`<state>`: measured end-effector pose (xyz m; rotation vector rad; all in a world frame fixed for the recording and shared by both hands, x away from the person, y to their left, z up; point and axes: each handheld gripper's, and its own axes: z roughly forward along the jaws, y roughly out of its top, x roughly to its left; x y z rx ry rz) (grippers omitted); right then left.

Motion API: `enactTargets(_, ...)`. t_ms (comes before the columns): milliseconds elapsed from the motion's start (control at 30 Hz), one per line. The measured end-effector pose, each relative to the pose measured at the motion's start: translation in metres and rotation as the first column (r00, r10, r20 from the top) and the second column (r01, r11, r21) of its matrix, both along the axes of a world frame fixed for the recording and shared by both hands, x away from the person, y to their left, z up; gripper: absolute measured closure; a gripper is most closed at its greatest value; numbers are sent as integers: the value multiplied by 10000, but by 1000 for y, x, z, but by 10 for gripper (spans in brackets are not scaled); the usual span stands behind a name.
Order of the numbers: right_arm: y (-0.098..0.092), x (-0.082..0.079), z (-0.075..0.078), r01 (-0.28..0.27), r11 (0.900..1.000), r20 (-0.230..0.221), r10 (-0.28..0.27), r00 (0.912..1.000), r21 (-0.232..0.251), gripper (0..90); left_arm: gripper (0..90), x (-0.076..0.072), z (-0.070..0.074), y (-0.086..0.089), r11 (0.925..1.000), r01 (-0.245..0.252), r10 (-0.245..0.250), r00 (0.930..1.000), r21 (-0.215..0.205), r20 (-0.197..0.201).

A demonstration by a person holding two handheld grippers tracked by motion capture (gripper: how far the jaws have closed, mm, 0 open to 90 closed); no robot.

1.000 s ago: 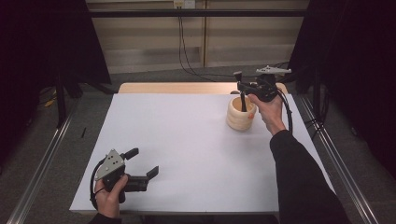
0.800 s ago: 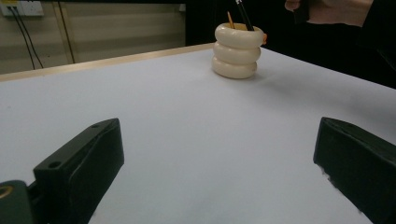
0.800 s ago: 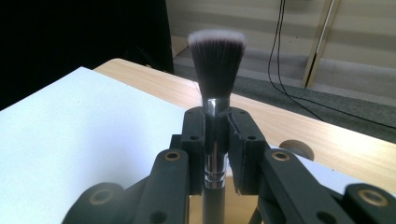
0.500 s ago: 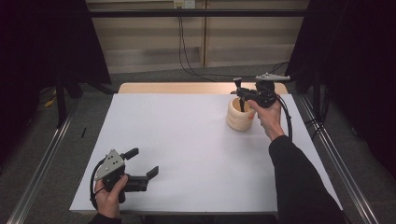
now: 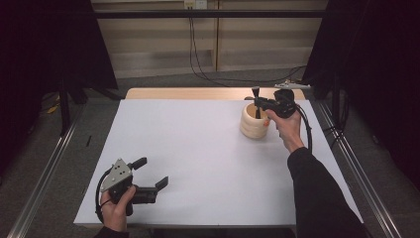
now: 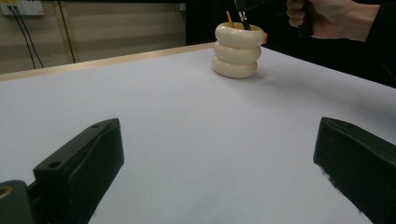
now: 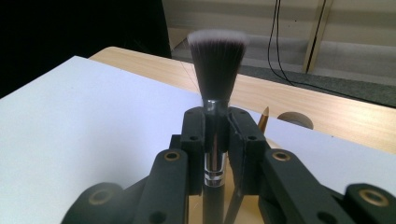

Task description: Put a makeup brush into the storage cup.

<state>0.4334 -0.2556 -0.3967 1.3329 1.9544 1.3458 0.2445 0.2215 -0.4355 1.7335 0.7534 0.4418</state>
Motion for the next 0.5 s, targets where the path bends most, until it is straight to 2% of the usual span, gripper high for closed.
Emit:
enactTargets(167, -1, 0, -3, 45, 10000, -21, -45, 10000, 52, 767, 15, 1, -1, -1, 10000, 3, -3, 10000, -52, -39)
enactTargets(500, -2, -4, -2, -3, 9998, 181, -1, 9998, 199, 622, 15, 2, -1, -2, 10000, 12, -12, 10000, -40, -32)
